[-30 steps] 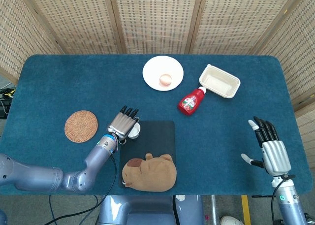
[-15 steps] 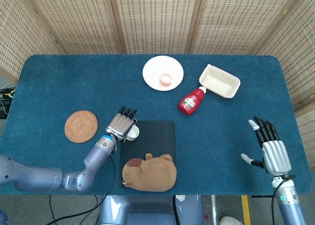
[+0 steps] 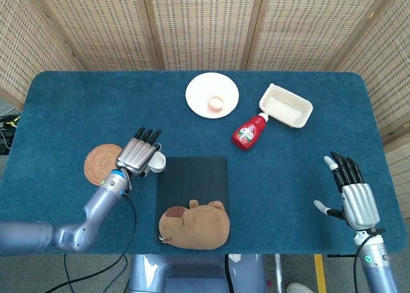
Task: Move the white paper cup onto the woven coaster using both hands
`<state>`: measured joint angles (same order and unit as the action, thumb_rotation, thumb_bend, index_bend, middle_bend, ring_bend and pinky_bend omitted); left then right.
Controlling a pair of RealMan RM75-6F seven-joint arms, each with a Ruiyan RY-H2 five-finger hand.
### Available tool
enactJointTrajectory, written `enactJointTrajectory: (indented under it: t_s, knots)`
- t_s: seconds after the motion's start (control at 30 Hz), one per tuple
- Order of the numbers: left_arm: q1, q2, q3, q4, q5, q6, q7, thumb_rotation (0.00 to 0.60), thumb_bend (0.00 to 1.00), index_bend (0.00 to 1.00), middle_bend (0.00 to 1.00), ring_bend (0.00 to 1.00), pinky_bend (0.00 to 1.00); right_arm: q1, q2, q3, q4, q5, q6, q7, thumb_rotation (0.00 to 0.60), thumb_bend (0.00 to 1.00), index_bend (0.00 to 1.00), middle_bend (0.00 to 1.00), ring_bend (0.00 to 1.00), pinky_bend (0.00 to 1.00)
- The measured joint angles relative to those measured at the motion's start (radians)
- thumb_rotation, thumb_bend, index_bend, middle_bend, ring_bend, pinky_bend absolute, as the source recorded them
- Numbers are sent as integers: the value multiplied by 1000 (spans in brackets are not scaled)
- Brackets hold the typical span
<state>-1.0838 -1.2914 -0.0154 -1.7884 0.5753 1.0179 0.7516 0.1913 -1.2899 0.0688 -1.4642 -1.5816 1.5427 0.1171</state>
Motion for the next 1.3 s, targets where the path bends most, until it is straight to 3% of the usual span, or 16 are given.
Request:
enactJointTrajectory:
  t_s: [0.23, 0.43, 0.63, 0.9, 1.3]
  knots:
    - [113, 125, 51, 8, 135, 0, -146, 600, 387, 320, 0, 0, 0, 1, -3, -1, -9, -8, -5, -26, 600, 49, 34, 0, 0, 0]
    - [214, 167, 90, 108, 237, -39, -295, 600, 388, 318, 0, 0, 0, 1, -5, -1, -19, -15, -8, -46, 600, 50, 34, 0, 0, 0]
    - [280, 151, 105, 227, 295, -84, -392, 600, 388, 316, 0, 0, 0, 0, -8, -3, -25, -18, -11, -61, 600, 51, 34, 0, 0, 0]
    - [303, 80, 90, 363, 282, -176, -423, 600, 389, 284, 0, 0, 0, 0, -8, 1, -22, -10, -18, -51, 600, 51, 34, 0, 0, 0]
    - [315, 43, 43, 377, 278, -185, -411, 600, 386, 188, 0, 0, 0, -4, -6, 3, -23, -14, -14, -44, 600, 50, 34, 0, 0, 0]
